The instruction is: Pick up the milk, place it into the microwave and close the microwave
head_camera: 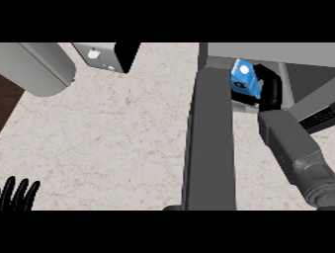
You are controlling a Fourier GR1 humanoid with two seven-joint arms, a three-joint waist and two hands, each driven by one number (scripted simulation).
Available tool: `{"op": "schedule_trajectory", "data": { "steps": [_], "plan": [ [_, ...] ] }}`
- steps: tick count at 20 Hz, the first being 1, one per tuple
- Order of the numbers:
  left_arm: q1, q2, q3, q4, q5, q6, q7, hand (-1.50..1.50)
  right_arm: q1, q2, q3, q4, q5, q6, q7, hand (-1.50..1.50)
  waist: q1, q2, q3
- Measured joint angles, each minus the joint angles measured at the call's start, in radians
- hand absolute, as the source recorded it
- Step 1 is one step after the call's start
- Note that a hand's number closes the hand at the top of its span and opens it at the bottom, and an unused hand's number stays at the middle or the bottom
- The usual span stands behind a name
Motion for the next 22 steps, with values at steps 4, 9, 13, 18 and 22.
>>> {"op": "schedule_trajectory", "data": {
  "steps": [4,9,13,18,22],
  "plan": [
    [-0.008,0.007,0.012,0.013,0.004,-0.004,-0.004,-1.50,-0.022,-0.013,-0.030,-0.011,-0.019,-0.011,-0.022,1.50,0.008,0.003,0.000],
    [-0.018,0.014,0.019,0.037,0.006,-0.016,-0.011,-1.50,-0.041,-0.021,-0.036,-0.002,-0.002,-0.113,-0.029,1.50,0.018,0.008,-0.001],
    [-0.033,0.013,0.012,0.044,-0.002,-0.014,-0.008,-1.50,-0.058,-0.029,-0.046,0.005,0.006,-0.187,-0.021,1.50,0.022,0.011,-0.001],
    [-0.052,0.022,0.017,0.055,0.005,-0.017,0.002,-1.50,-0.067,-0.038,-0.054,0.011,0.015,-0.229,-0.021,1.50,0.029,0.016,0.000],
    [-0.063,0.029,0.020,0.048,0.002,-0.020,0.001,-1.50,0.002,-0.089,-0.026,0.104,0.061,-0.367,0.120,-1.50,0.039,0.039,-0.009]
  ]
}}
